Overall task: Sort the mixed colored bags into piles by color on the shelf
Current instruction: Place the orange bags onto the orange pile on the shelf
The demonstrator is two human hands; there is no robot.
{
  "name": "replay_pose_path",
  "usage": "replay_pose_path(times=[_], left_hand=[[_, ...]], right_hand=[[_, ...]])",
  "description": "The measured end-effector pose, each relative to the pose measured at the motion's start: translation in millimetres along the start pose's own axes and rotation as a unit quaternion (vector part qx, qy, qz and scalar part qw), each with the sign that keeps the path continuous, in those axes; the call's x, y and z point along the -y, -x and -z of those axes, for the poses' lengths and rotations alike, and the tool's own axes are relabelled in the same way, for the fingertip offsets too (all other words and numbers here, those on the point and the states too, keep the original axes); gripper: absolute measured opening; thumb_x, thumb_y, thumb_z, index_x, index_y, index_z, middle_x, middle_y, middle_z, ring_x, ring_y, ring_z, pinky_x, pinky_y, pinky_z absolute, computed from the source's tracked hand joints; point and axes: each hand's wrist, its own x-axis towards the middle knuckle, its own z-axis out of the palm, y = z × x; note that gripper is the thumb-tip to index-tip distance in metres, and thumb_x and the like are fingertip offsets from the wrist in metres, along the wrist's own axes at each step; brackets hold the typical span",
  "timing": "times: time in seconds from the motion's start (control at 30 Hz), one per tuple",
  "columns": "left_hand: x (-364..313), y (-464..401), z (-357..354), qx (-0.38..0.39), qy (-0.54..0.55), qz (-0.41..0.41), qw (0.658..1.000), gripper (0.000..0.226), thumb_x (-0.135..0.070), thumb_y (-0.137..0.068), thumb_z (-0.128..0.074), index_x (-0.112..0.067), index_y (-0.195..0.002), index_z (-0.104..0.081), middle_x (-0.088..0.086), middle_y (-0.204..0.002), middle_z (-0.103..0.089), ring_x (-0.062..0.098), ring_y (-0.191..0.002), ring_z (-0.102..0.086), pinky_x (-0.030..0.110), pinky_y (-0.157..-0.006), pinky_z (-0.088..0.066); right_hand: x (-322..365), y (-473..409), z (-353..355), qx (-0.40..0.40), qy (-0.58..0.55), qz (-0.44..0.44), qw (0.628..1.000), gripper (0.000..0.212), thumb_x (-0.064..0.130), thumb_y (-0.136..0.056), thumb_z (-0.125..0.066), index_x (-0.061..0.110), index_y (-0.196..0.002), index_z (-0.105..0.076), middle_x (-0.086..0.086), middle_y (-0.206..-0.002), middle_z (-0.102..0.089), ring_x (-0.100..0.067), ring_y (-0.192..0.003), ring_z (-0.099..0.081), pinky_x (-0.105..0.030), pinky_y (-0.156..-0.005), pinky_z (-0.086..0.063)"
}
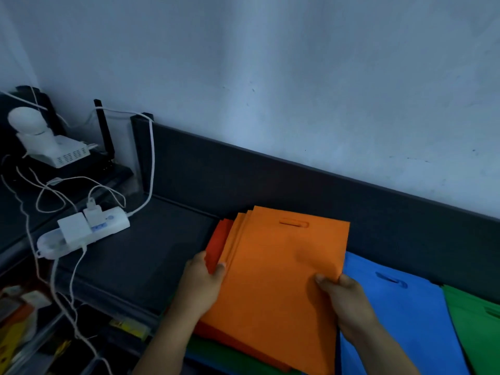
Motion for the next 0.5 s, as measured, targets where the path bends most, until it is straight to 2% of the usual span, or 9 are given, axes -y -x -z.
replay_pose_path(times=[0.03,0.13,0.2,0.3,0.4,0.5], left_hand=[[-4,-5,5,0.022,0.029,0.013,0.999,0.071,-0.055,-0.102,-0.048,-0.019,-0.159,-0.029,0.0,-0.147,-0.052,0.018,-0.124,-0.056,0.034,-0.099,-0.048],[-10,-17,18,0.069,0.074,0.025,0.995,0.053,-0.056,-0.102,-0.047,-0.024,-0.143,-0.055,-0.01,-0.114,-0.067,0.01,-0.101,-0.065,0.03,-0.084,-0.054],[-11,-20,21,0.081,0.094,0.027,0.992,0.043,-0.049,-0.104,-0.051,-0.027,-0.139,-0.059,-0.013,-0.113,-0.066,0.005,-0.096,-0.063,0.026,-0.08,-0.052],[-6,-23,17,0.084,0.076,0.024,0.993,0.037,-0.039,-0.102,-0.059,-0.026,-0.136,-0.062,-0.017,-0.113,-0.06,-0.002,-0.096,-0.055,0.021,-0.077,-0.045],[-3,-24,10,0.081,0.067,0.052,0.993,0.042,-0.046,-0.098,-0.062,-0.023,-0.133,-0.062,-0.007,-0.119,-0.065,0.01,-0.104,-0.062,0.031,-0.089,-0.054],[-9,-19,5,0.105,0.083,0.059,0.989,0.035,-0.052,-0.098,-0.059,-0.027,-0.123,-0.056,-0.008,-0.113,-0.063,0.009,-0.097,-0.062,0.031,-0.082,-0.054]], right_hand=[[2,-1,2,0.016,-0.034,-0.012,0.999,0.022,0.021,-0.102,-0.069,0.014,-0.123,-0.071,-0.008,-0.114,-0.081,-0.033,-0.106,-0.076,-0.05,-0.093,-0.059],[8,2,8,0.063,-0.11,-0.056,0.99,0.021,0.02,-0.104,-0.066,0.015,-0.124,-0.067,-0.01,-0.118,-0.08,-0.035,-0.114,-0.074,-0.051,-0.097,-0.056],[10,2,11,0.06,-0.093,-0.056,0.992,0.019,0.018,-0.105,-0.062,0.012,-0.122,-0.068,-0.013,-0.118,-0.08,-0.036,-0.114,-0.074,-0.052,-0.101,-0.055],[6,-2,12,0.002,-0.018,-0.022,1.0,0.014,0.014,-0.106,-0.062,0.008,-0.114,-0.072,-0.01,-0.104,-0.083,-0.034,-0.105,-0.075,-0.05,-0.095,-0.057],[2,-2,9,-0.039,0.028,-0.002,0.999,0.013,0.011,-0.1,-0.067,0.012,-0.109,-0.076,-0.011,-0.098,-0.083,-0.034,-0.1,-0.077,-0.055,-0.098,-0.059],[5,4,11,-0.048,0.043,0.018,0.998,0.012,0.01,-0.099,-0.067,0.012,-0.104,-0.077,-0.013,-0.1,-0.082,-0.032,-0.094,-0.077,-0.048,-0.089,-0.061]])
